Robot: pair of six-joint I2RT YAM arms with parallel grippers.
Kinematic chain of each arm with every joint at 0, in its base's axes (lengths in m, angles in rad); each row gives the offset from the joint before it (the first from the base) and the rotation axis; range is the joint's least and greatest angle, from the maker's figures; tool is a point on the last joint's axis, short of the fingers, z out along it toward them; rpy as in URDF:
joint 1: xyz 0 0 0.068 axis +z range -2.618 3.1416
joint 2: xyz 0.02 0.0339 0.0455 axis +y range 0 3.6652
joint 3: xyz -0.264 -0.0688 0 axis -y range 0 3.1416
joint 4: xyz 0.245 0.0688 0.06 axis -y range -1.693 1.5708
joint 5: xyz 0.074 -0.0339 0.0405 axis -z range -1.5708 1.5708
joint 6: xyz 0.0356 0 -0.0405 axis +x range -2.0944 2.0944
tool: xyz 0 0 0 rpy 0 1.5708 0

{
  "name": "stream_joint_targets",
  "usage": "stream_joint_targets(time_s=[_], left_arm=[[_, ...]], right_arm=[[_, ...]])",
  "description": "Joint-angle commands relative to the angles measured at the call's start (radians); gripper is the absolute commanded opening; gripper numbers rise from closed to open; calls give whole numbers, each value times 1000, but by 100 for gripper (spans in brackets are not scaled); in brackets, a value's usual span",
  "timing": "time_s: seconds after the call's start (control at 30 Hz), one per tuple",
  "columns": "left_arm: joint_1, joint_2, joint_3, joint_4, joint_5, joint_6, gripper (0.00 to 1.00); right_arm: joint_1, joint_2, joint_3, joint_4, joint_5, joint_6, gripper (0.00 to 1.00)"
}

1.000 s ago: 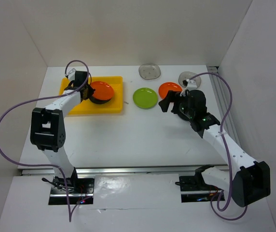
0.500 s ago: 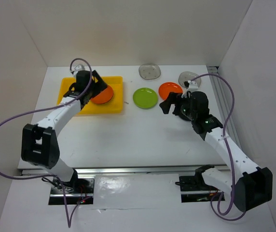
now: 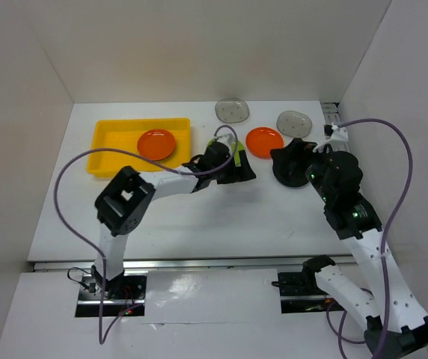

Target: Place the plates into the plastic bin on the countertop

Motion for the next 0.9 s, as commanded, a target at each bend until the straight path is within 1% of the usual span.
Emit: stream_joint_targets(time_s=[0.0,0.1,0.13,0.17,0.23,0.27,0.3,0.33,0.4,0.43,0.47,0.5,0.57,0.63,0.67,0.73,0.77,0.87], left_arm=[[-36,142,126,120,90,-1,100],[-54,250,266,92,108,-10,97],[-65,309,303,76,108,-10,97],[-65,336,359,67,108,-10,97],[-75,385,415,33,108,-33,96],[-84,432,445,9,108,-45,94],[-84,452,500,-13,72,-45,94],[-96,471,530,-68,52,-56,92],[-108,514,588,-102,16,-56,87],[-119,525,604,-117,-23,-68,83],[-119,525,614,-139,-42,-81,83],[-119,535,614,-149,-69,-81,81],[-119,548,614,-150,-70,-91,80],[-119,568,651,-150,-70,-101,76],[-119,587,663,-150,-70,-101,76],[-119,603,676,-150,-70,-111,69],[-128,603,688,-150,-56,-111,69],[-128,638,708,-150,-56,-124,64]], right_arm=[[-5,-73,71,-68,46,4,100],[-5,-84,71,-89,15,4,100],[-5,-84,71,-89,6,4,100],[-5,-84,71,-89,6,4,100],[-5,-84,62,-108,6,4,100],[-5,-84,62,-108,-3,4,100],[-5,-84,62,-108,-3,4,100],[-5,-84,62,-118,-3,4,100],[-5,-84,71,-138,-3,-5,100],[-5,-84,85,-138,-3,-5,100],[-5,-84,97,-138,-3,-5,100],[-5,-84,108,-148,-3,-5,100],[-5,-93,108,-157,-3,-14,100],[-5,-93,119,-169,6,-14,100],[-5,-93,119,-169,18,-14,100],[-5,-113,119,-178,29,-14,100],[-5,-113,119,-178,29,-14,100],[-5,-122,98,-189,29,-14,100]])
